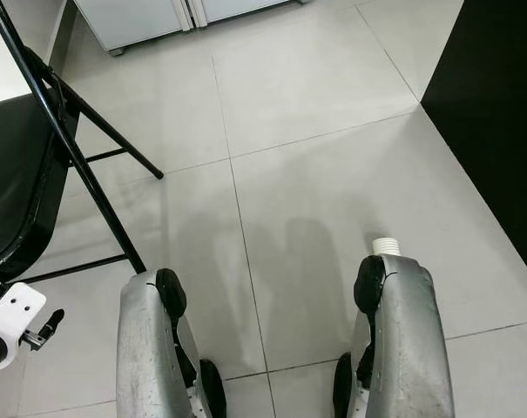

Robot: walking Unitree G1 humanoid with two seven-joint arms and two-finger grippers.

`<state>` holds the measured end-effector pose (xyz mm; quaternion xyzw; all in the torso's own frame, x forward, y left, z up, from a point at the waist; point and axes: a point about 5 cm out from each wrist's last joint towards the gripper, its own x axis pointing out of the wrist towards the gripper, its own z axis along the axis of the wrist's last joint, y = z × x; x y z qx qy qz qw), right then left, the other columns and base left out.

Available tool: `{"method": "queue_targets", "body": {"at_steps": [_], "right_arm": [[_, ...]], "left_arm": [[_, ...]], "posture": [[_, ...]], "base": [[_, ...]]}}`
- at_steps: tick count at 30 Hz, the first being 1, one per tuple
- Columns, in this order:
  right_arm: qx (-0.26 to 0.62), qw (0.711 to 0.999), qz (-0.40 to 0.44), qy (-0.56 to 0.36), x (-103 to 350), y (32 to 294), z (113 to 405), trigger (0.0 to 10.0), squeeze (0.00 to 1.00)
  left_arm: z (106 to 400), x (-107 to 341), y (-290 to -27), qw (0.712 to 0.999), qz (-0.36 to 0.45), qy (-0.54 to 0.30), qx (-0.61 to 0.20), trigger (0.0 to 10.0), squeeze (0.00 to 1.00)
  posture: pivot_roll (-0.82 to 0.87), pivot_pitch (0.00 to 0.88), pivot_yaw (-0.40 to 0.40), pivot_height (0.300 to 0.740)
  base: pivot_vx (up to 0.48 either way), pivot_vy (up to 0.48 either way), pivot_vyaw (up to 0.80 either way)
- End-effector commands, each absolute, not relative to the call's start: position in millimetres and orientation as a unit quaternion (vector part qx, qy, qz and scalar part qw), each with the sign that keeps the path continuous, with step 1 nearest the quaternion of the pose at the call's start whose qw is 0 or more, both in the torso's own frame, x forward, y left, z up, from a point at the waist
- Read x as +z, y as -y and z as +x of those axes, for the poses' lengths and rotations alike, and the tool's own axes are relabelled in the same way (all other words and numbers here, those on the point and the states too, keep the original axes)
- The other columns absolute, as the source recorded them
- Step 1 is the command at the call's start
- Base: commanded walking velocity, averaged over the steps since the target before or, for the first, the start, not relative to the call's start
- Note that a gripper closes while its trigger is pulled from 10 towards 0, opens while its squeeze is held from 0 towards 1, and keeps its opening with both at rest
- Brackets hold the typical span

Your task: Building children table

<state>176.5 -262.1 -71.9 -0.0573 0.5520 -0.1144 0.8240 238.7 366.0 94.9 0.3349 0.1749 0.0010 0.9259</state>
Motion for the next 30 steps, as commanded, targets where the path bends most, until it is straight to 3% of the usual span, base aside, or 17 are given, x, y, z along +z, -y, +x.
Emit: {"method": "queue_targets", "body": {"at_steps": [1,12,15,21,22,24,25,30], "right_arm": [[-0.083,0.809,-0.039,-0.580,-87,228,163,0.0,0.00],[-0.117,0.828,-0.033,-0.547,-82,235,172,0.0,0.00],[-0.201,0.853,-0.018,-0.482,-71,247,187,0.0,0.00],[-0.271,0.861,-0.034,-0.428,-61,261,194,0.0,0.00],[-0.292,0.870,-0.079,-0.389,-51,268,202,0.0,0.00],[-0.292,0.870,-0.079,-0.389,-51,268,202,0.0,0.00],[-0.306,0.891,-0.173,-0.289,-25,273,224,0.0,0.00],[-0.304,0.899,-0.252,-0.188,4,273,245,0.0,0.00]], "left_arm": [[231,99,-382,0.920,0.340,-0.192,0.025,10.0,0.00],[233,100,-383,0.921,0.338,-0.189,0.033,10.0,0.00],[234,98,-381,0.920,0.343,-0.190,0.030,10.0,0.00],[234,95,-379,0.921,0.340,-0.190,0.028,10.0,0.00],[234,93,-377,0.922,0.337,-0.189,0.027,10.0,0.00],[234,93,-377,0.922,0.337,-0.189,0.027,10.0,0.00],[238,89,-371,0.927,0.326,-0.184,0.030,10.0,0.00],[241,82,-363,0.933,0.310,-0.179,0.033,10.0,0.00]], "posture": [[0.35,0.416,0.209,0.300],[0.35,0.408,0.208,0.300],[0.33,0.391,0.199,0.300],[0.32,0.383,0.193,0.300],[0.30,0.376,0.187,0.300],[0.30,0.376,0.187,0.300],[0.28,0.361,0.170,0.300],[0.25,0.345,0.156,0.300]], "base": [[0.000,0.000,0.00],[0.000,0.000,0.00],[0.000,0.000,0.00],[0.000,0.000,0.00],[0.000,0.000,0.00],[0.000,0.000,0.00],[0.000,0.000,0.00],[0.000,0.000,0.00]]}}
